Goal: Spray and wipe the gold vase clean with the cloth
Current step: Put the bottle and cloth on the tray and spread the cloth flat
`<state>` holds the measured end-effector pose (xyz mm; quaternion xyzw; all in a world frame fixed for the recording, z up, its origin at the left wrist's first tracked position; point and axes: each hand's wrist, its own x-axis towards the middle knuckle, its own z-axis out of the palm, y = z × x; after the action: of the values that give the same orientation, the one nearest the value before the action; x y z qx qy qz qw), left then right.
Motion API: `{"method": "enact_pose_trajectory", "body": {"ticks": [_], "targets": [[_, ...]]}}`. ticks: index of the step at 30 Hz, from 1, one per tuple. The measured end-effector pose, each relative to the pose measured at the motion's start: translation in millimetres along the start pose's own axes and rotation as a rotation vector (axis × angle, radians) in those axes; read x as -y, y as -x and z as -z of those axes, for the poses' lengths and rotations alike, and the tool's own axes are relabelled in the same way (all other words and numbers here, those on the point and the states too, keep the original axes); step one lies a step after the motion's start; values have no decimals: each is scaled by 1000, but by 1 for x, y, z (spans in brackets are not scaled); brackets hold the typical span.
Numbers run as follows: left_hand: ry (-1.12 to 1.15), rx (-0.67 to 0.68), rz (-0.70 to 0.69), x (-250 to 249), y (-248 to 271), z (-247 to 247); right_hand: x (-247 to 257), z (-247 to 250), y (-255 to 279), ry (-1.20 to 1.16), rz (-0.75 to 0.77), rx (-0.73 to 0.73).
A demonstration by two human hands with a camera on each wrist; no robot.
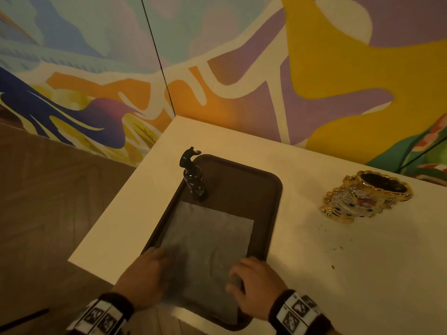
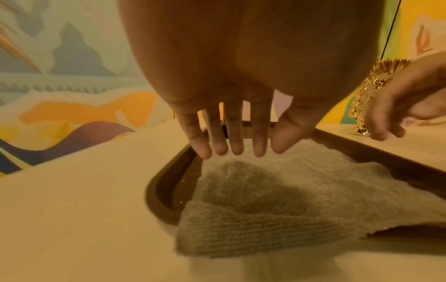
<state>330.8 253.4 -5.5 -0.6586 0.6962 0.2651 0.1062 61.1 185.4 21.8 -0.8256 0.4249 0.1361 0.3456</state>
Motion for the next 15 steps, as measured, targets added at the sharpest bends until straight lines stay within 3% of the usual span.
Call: {"method": "enact_pose_trajectory", "body": {"ticks": [2,8,15], "targets": [[-21,10,31,-5,-21,-7,-5,1,-16,102,17,-38],[-100,147,106,-12,-60,5,-16,-6,-51,352,-39,169],[-126,168,165,-5,-53,-1,-22,-8,-48,338,-74,89]]}}
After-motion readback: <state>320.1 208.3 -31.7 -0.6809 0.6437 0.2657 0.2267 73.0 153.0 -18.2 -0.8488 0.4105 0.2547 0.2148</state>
